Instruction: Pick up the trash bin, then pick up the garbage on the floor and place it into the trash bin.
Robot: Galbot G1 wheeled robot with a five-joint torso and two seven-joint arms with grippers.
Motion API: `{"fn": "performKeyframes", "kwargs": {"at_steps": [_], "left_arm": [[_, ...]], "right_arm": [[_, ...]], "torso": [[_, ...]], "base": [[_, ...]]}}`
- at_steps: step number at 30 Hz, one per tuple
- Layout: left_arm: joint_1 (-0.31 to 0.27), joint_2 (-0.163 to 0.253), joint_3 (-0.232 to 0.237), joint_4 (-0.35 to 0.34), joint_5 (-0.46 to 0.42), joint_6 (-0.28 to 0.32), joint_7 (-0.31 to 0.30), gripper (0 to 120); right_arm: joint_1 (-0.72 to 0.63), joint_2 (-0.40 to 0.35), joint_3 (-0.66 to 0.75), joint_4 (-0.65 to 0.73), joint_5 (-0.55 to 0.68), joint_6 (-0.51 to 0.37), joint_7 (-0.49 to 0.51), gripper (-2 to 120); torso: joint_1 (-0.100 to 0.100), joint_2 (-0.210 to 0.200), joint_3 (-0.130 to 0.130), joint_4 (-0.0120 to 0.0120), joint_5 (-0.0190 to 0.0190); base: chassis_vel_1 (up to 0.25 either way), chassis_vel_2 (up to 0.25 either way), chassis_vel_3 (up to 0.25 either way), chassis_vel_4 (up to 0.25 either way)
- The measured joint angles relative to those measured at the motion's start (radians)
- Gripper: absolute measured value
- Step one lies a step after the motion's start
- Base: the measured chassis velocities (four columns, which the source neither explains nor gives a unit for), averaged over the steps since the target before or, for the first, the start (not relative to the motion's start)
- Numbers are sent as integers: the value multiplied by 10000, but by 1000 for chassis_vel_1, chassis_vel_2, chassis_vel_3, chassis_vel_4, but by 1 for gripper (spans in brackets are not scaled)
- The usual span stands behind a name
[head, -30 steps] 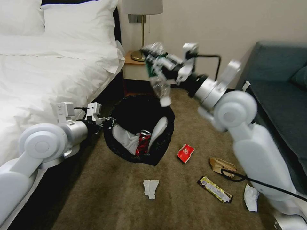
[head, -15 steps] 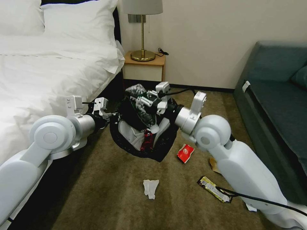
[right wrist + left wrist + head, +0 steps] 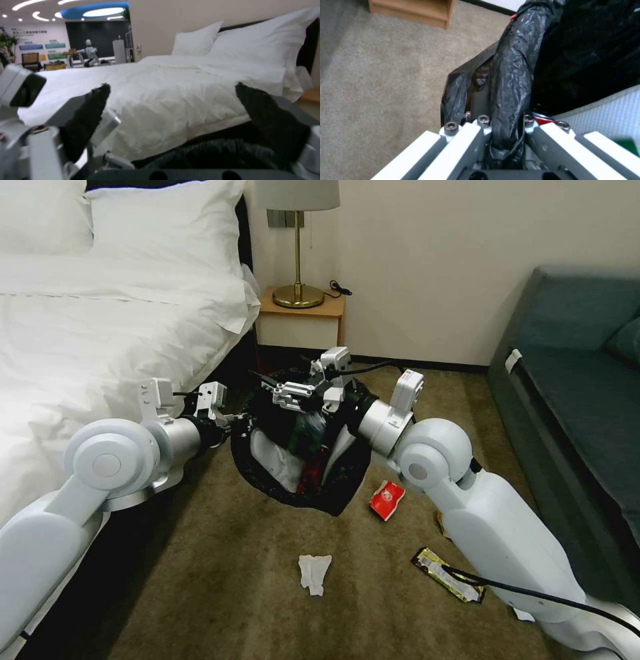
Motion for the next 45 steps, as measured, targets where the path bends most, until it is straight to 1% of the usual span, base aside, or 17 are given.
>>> {"fn": "performKeyframes", "kwargs": {"at_steps": [10,15,21,23,27,28,29,30,31,32,34,36,37,38,42,44,45], "left_arm": [[0,40,-63,-60,6,1,41,1],[112,56,-205,-28,47,0,53,1],[432,96,-548,-46,221,1,129,1],[653,121,-807,-173,271,1,149,1],[943,271,-1160,-256,334,1,223,1],[1062,337,-1285,-286,369,1,299,1],[1281,423,-1508,-316,446,1,421,1],[1281,423,-1508,-316,446,1,421,1],[1416,434,-1653,-327,510,1,464,1],[1416,434,-1653,-327,510,1,464,1],[1399,424,-1706,-252,579,1,597,1],[1333,404,-1705,-217,594,2,606,1],[1331,396,-1721,-226,633,0,573,1],[1434,415,-1774,-303,636,0,502,1],[1617,480,-1844,-426,642,2,440,1],[1733,535,-1951,-563,635,2,426,1],[1733,535,-1951,-563,635,2,426,1]], "right_arm": [[227,15,559,-61,168,-39,122,100],[422,16,1084,86,554,-163,486,100],[857,-122,1745,226,1044,-323,1272,100],[849,-315,2140,152,1162,-455,1593,100],[542,-745,2657,-23,1151,-756,1606,100],[371,-931,2892,-40,1141,-893,1507,100],[-223,-1498,3584,16,1161,-1143,1279,100],[-223,-1498,3584,16,1161,-1143,1279,100],[-968,-2014,4193,151,1226,-1223,911,100],[-968,-2014,4193,151,1226,-1223,911,100],[-2073,-2542,4816,129,1198,-1246,335,100],[-2547,-2652,4978,3,1127,-1229,115,100],[-3086,-2719,5070,-285,849,-1128,-168,100],[-3473,-2734,5071,-670,482,-941,-487,100],[-4103,-2797,5131,-1273,-205,-533,-1047,100],[-4763,-2911,5348,-1898,-605,-225,-1912,100],[-4763,-2911,5348,-1898,-605,-225,-1912,100]], "torso": [[0,0,-1,0,1],[0,0,0,-1,1],[0,0,0,0,0],[0,0,0,2,-1],[0,0,0,0,2],[1,0,0,1,8],[-1,0,-1,0,-1],[-1,0,-1,0,-1],[-1,0,-1,0,7],[-1,0,-1,0,7],[-2,0,-2,-2,-3],[-1,0,-2,-4,1],[-1,1,-2,-8,9],[-1,1,-2,-3,4],[-1,0,0,0,7],[-2,1,-2,1,-6],[-2,1,-2,1,-6]], "base": [[0,0,0,0],[0,0,0,0],[0,0,0,0],[0,0,0,0],[0,0,0,0],[0,0,0,0],[0,0,0,0],[0,0,0,0],[0,0,0,0],[0,0,0,0],[0,0,0,0],[0,0,0,0],[0,0,0,0],[0,0,0,0],[0,0,0,0],[0,0,0,0],[0,0,0,0]]}}
